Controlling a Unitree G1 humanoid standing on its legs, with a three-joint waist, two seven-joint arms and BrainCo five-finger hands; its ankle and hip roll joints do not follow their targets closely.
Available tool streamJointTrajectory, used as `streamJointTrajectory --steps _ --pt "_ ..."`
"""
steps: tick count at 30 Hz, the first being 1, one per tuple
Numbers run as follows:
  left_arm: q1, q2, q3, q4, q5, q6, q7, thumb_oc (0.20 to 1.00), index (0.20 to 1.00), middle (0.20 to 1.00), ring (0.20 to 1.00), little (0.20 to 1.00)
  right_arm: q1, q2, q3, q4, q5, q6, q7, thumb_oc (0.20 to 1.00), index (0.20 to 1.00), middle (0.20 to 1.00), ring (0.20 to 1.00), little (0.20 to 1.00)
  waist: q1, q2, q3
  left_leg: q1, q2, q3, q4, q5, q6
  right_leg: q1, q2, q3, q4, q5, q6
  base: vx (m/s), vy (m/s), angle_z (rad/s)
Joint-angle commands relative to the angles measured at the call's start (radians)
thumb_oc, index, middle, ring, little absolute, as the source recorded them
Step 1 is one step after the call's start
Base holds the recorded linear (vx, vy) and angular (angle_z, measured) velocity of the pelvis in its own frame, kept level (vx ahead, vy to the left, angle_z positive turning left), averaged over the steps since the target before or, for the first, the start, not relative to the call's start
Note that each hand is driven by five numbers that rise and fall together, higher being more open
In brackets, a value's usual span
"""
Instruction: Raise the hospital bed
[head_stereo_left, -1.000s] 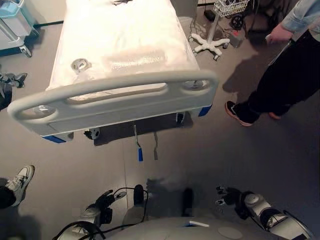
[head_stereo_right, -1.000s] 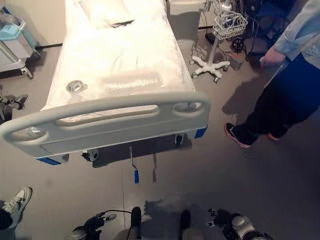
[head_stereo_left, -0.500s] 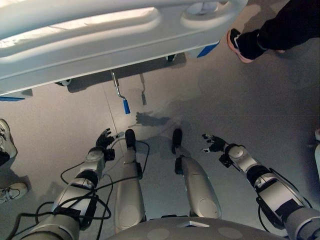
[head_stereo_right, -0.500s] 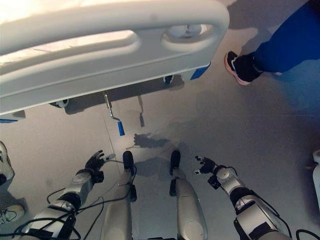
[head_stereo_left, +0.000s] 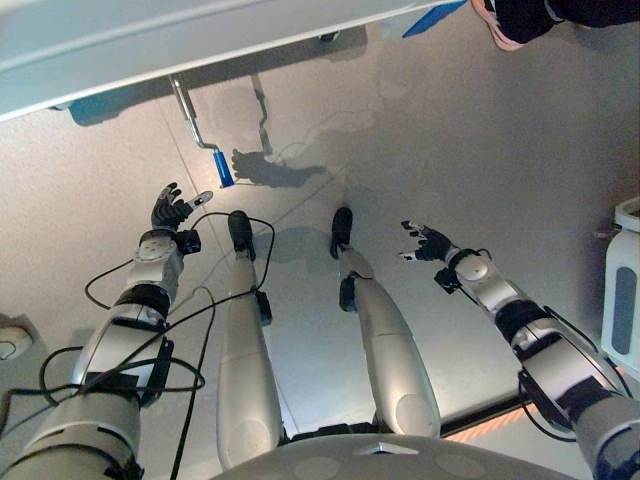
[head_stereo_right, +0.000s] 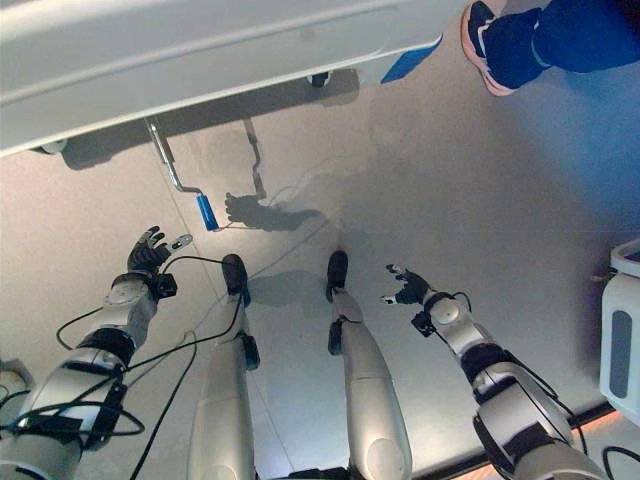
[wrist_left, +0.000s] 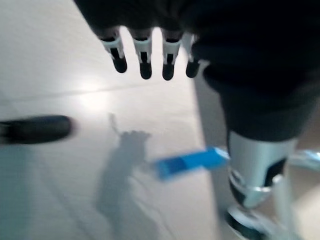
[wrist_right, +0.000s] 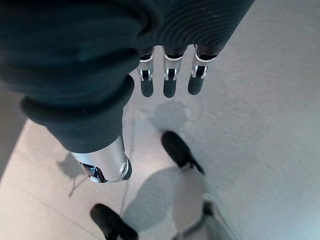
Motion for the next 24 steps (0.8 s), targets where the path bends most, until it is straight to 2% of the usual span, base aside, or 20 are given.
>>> streamJointTrajectory --steps 1,7,15,24 --pt "-0.013 0.055 0.017 0.001 -0.027 -0.036 0.037 1.0 1.0 1.0 1.0 1.0 0.051 -0.035 0.002 -0.042 0.042 -0.033 -0.022 1.0 1.0 1.0 1.0 1.0 -0.01 -0.038 0.0 -0.03 -0.014 -0.022 0.087 -0.084 0.011 0.003 -0.019 0.03 -0.055 0.039 0.109 0.03 -0.041 0.03" --pt "-0.084 0.101 -0.002 -0.022 -0.031 -0.043 0.061 1.0 1.0 1.0 1.0 1.0 0.05 -0.041 0.01 -0.079 0.055 -0.043 -0.028 1.0 1.0 1.0 1.0 1.0 -0.016 -0.067 0.021 -0.088 -0.016 -0.037 0.116 -0.096 0.014 -0.045 -0.013 0.024 -0.051 0.044 0.108 0.02 -0.061 0.0" --pt "-0.147 0.103 -0.053 -0.044 -0.008 -0.047 0.068 1.0 1.0 1.0 1.0 1.0 0.029 -0.026 0.048 -0.055 0.051 -0.039 -0.021 1.0 1.0 1.0 1.0 1.0 -0.019 -0.089 0.032 -0.105 -0.017 -0.039 0.108 -0.094 0.013 -0.068 -0.009 0.019 -0.054 0.045 0.105 0.01 -0.03 0.02" --pt "-0.181 0.101 -0.108 -0.058 -0.01 -0.037 0.036 1.0 1.0 1.0 1.0 1.0 0.011 -0.03 0.072 -0.047 0.052 -0.035 0.0 1.0 1.0 1.0 1.0 1.0 -0.018 -0.096 0.049 -0.085 -0.019 -0.036 0.083 -0.08 0.01 -0.051 -0.011 0.012 -0.073 0.057 0.108 0.0 -0.001 0.0"
